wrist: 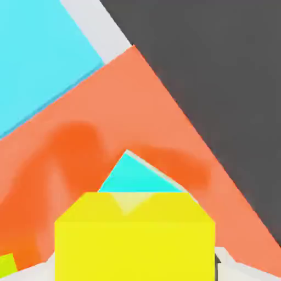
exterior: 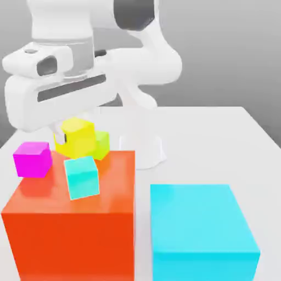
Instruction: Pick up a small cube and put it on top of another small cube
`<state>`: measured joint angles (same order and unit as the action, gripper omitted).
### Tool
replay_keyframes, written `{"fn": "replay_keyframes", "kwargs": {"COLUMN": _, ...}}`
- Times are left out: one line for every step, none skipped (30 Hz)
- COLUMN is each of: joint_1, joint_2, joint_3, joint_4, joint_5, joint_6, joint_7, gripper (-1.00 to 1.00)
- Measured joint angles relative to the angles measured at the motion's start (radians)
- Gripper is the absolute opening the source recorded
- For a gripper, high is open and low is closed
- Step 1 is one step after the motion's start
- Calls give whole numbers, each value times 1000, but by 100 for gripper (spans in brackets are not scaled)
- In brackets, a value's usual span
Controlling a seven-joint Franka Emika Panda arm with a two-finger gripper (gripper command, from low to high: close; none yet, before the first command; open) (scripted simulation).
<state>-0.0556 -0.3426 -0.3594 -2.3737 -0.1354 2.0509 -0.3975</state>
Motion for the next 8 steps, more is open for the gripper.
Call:
{"fn": "replay_keyframes", "kwargs": {"joint_1": -20, "joint_2": -4, "joint_3": -22, "joint_4": -9, "joint_5": -8, "joint_6": 4, "joint_7": -15, "gripper": -100}}
{"fn": "replay_keyframes", "kwargs": {"joint_1": -29, "joint_2": 3, "joint_3": -35, "joint_4": -26, "joint_5": -11, "joint_6": 28, "joint_7": -24, "gripper": -100}}
{"fn": "replay_keyframes", "kwargs": {"joint_1": -33, "joint_2": 15, "joint_3": -46, "joint_4": -47, "joint_5": -11, "joint_6": 60, "joint_7": -30, "gripper": -100}}
{"fn": "replay_keyframes", "kwargs": {"joint_1": -36, "joint_2": 30, "joint_3": -54, "joint_4": -71, "joint_5": -10, "joint_6": 98, "joint_7": -35, "gripper": -100}}
{"fn": "replay_keyframes", "kwargs": {"joint_1": -36, "joint_2": 41, "joint_3": -60, "joint_4": -88, "joint_5": -10, "joint_6": 127, "joint_7": -37, "gripper": 100}}
{"fn": "replay_keyframes", "kwargs": {"joint_1": -36, "joint_2": 41, "joint_3": -60, "joint_4": -88, "joint_5": -10, "joint_6": 127, "joint_7": -37, "gripper": 100}}
{"fn": "replay_keyframes", "kwargs": {"joint_1": -36, "joint_2": 41, "joint_3": -60, "joint_4": -88, "joint_5": -10, "joint_6": 127, "joint_7": -37, "gripper": 100}}
{"fn": "replay_keyframes", "kwargs": {"joint_1": -36, "joint_2": 41, "joint_3": -60, "joint_4": -88, "joint_5": -10, "joint_6": 127, "joint_7": -37, "gripper": 100}}
